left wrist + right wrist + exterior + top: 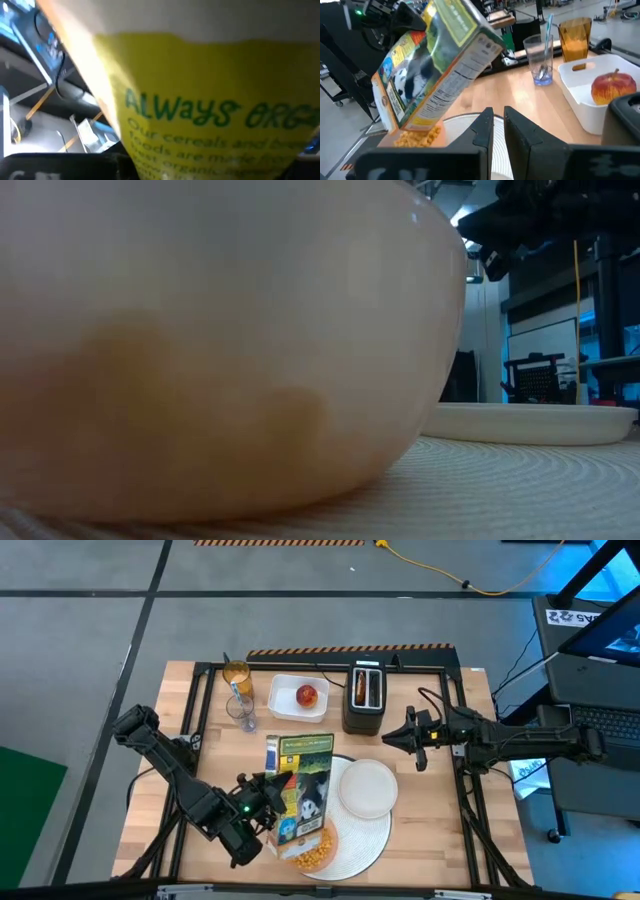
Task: Arrange a breakfast setting
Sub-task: Pour the cereal from the cereal box into the pink bowl
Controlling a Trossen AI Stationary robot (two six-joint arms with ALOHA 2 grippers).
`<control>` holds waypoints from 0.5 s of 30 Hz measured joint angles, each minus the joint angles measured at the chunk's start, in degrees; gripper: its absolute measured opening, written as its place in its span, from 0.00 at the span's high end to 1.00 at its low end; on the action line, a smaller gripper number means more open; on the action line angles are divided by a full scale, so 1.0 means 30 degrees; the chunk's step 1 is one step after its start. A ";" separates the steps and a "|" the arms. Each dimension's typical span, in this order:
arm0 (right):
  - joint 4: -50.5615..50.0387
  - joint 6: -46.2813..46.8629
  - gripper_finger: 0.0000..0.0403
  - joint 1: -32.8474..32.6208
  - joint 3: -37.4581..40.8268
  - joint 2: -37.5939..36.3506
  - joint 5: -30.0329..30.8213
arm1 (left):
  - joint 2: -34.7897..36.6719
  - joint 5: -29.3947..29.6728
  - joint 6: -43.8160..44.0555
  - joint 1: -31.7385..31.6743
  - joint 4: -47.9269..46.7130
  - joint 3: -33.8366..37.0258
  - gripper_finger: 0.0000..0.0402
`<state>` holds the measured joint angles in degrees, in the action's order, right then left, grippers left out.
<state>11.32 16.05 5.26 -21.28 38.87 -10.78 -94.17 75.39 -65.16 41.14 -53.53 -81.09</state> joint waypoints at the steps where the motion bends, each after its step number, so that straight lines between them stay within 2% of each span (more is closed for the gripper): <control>1: -0.0136 0.0008 0.91 0.0000 0.0000 0.0000 0.0101 | 0.0000 -0.0051 -0.0181 0.0001 0.0040 0.0006 0.70; 15: -0.0419 0.0051 0.91 0.0000 0.0000 0.0004 0.0319 | 0.0000 0.0123 0.1272 -0.0027 0.0158 0.0011 0.70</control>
<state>10.07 16.21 5.26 -21.28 38.89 -9.82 -94.17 75.76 -61.35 41.05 -53.06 -81.06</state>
